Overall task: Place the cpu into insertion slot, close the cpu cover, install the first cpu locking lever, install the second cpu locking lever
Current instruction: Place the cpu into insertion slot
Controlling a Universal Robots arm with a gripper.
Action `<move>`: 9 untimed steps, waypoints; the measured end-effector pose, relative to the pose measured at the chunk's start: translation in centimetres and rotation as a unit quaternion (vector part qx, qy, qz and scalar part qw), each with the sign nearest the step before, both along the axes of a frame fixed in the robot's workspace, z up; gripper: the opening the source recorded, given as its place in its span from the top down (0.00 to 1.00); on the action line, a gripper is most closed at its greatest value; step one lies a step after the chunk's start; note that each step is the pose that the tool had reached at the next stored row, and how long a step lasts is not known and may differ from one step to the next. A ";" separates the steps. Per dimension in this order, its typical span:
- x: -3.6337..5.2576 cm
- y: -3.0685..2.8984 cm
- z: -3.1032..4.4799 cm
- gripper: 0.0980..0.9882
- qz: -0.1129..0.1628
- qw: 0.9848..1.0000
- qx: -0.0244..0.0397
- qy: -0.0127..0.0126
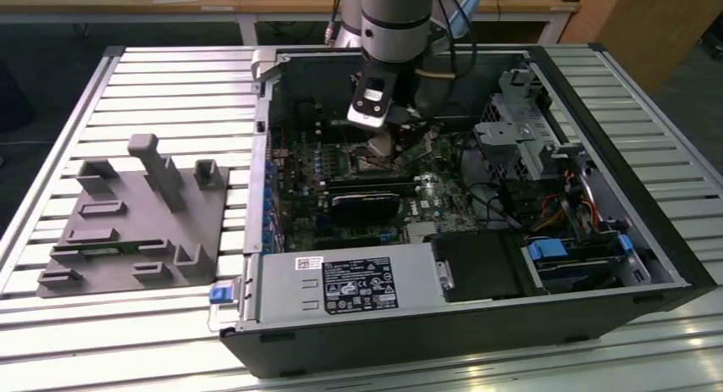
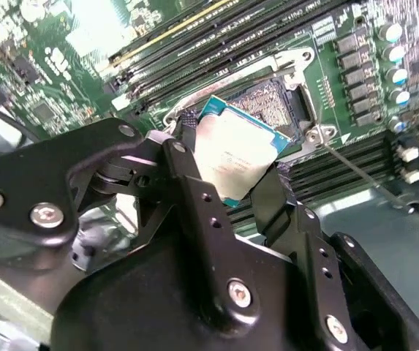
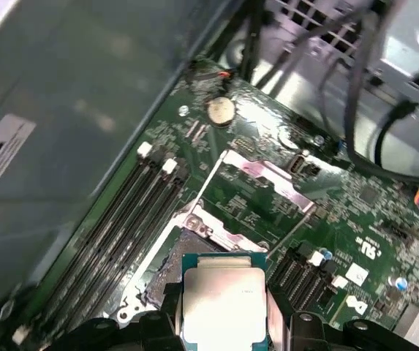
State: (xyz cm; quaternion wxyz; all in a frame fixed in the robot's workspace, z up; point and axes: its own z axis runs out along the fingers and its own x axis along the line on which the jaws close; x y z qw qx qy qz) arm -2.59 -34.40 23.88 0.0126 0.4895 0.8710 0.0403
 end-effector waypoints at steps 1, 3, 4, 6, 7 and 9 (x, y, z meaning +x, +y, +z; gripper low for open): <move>0.00 0.00 -0.01 0.50 -0.009 1.000 0.000 0.000; 0.00 0.00 -0.04 0.50 -0.028 1.000 0.000 0.000; 0.00 0.00 -0.06 0.50 -0.037 0.999 0.000 0.000; 0.00 0.00 -0.08 0.50 -0.054 0.999 0.000 0.000; 0.00 0.00 -0.09 0.50 -0.063 0.998 0.000 0.000; 0.00 0.00 -0.12 0.50 -0.081 0.997 0.000 0.000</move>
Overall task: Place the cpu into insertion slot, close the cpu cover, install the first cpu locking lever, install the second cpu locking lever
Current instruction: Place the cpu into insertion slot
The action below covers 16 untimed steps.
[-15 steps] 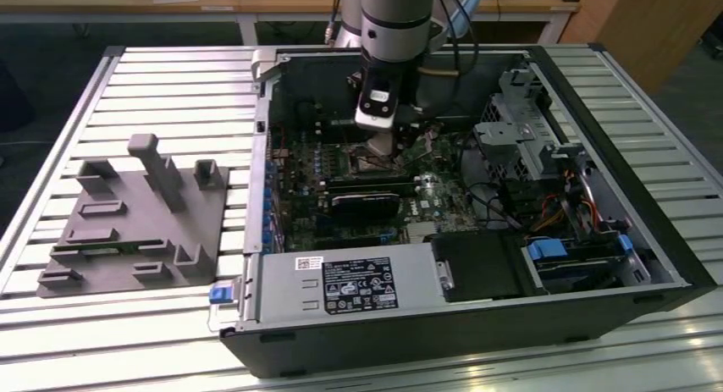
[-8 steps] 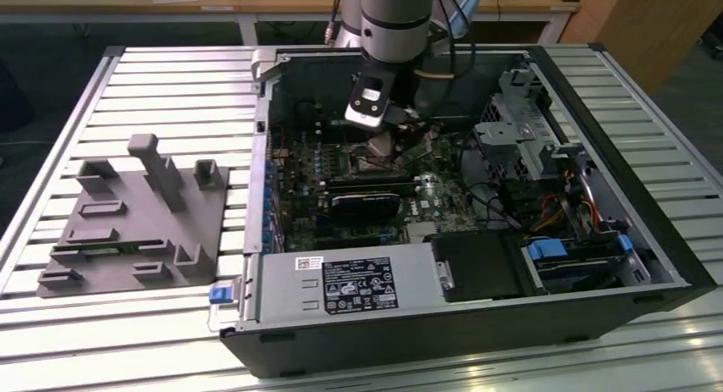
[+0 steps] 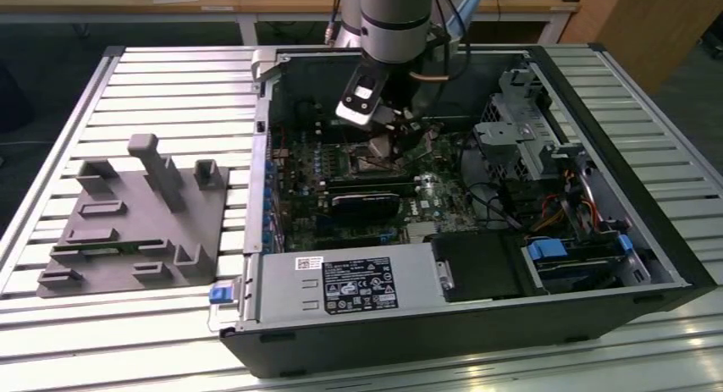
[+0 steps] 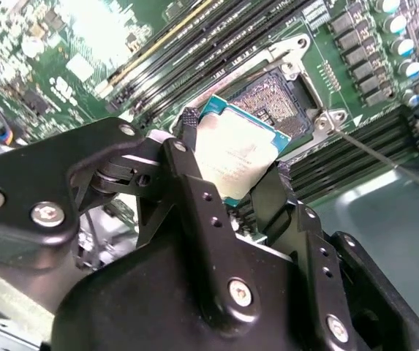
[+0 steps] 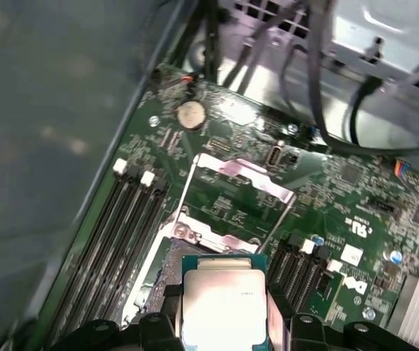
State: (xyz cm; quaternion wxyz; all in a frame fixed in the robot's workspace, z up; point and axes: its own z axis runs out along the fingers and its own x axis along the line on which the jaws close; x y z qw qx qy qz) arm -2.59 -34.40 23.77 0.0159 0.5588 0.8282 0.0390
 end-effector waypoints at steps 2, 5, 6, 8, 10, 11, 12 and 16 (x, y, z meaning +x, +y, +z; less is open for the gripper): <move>0.00 0.00 -0.02 0.50 -0.019 1.000 0.000 0.000; 0.00 0.00 -0.06 0.50 -0.045 0.999 0.000 0.000; 0.00 0.00 -0.07 0.50 -0.054 0.999 0.000 0.000; 0.00 0.00 -0.10 0.50 -0.073 0.997 0.000 0.000; 0.00 0.00 -0.12 0.50 -0.091 0.996 0.000 0.000; 0.00 0.00 -0.13 0.50 -0.100 0.995 0.000 0.000; 0.00 0.00 -0.15 0.50 -0.109 0.994 0.000 0.000; 0.00 0.00 -0.20 0.50 -0.145 0.989 0.000 0.000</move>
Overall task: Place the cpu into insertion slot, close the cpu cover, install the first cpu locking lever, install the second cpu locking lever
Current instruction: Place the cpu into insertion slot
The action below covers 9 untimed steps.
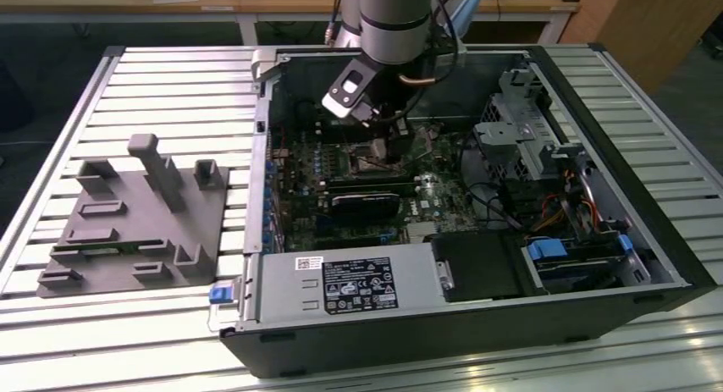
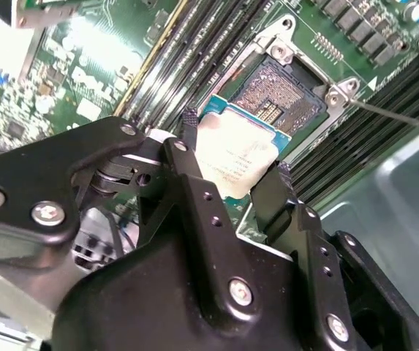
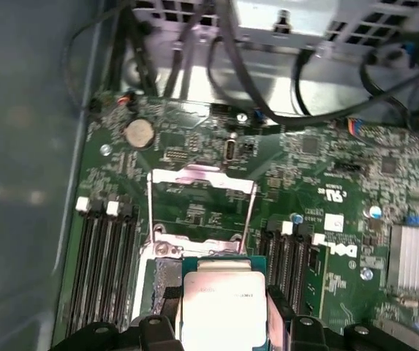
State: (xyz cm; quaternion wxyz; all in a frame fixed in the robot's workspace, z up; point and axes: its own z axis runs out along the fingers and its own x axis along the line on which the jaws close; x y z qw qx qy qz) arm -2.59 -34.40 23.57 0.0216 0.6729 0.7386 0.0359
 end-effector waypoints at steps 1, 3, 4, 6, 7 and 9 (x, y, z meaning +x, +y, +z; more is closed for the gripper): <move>0.00 0.00 -0.01 0.50 -0.009 1.000 0.000 0.000; 0.00 0.00 -0.04 0.50 -0.026 1.000 0.000 0.000; 0.00 0.00 -0.05 0.50 -0.034 0.999 0.000 0.000; 0.00 0.00 -0.07 0.50 -0.051 0.999 0.000 0.000; 0.00 0.00 -0.08 0.50 -0.059 0.998 0.000 0.000; 0.00 0.00 -0.10 0.50 -0.073 0.997 0.000 0.000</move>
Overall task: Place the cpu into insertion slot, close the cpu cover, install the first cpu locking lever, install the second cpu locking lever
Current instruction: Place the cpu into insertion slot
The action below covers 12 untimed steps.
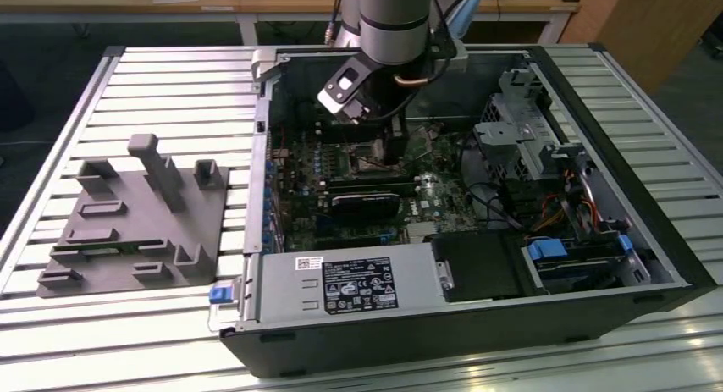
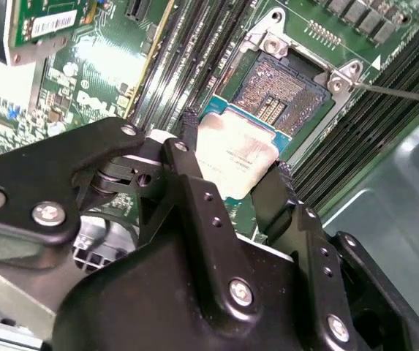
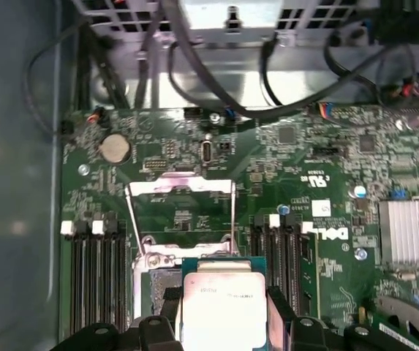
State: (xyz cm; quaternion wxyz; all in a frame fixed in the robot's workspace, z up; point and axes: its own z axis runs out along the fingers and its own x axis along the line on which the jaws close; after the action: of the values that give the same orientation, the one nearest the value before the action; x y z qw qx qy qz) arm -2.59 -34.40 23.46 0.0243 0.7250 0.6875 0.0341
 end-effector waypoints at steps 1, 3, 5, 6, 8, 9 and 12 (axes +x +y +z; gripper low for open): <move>0.00 0.00 -0.01 0.50 -0.007 1.000 0.000 0.000; 0.00 0.00 -0.03 0.50 -0.022 1.000 0.000 0.000; 0.00 0.00 -0.07 0.50 -0.036 0.999 0.000 0.000; 0.00 0.00 -0.08 0.50 -0.044 0.999 0.000 0.000; 0.00 0.03 -0.15 0.50 -0.051 0.999 0.000 0.000; 0.00 0.07 -0.19 0.50 -0.050 0.999 0.000 0.000; -0.01 0.24 -0.34 0.50 -0.042 0.999 0.000 0.000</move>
State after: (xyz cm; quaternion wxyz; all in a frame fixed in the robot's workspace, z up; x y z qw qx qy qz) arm -2.60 -34.15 23.13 0.0258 0.7532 0.6564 0.0330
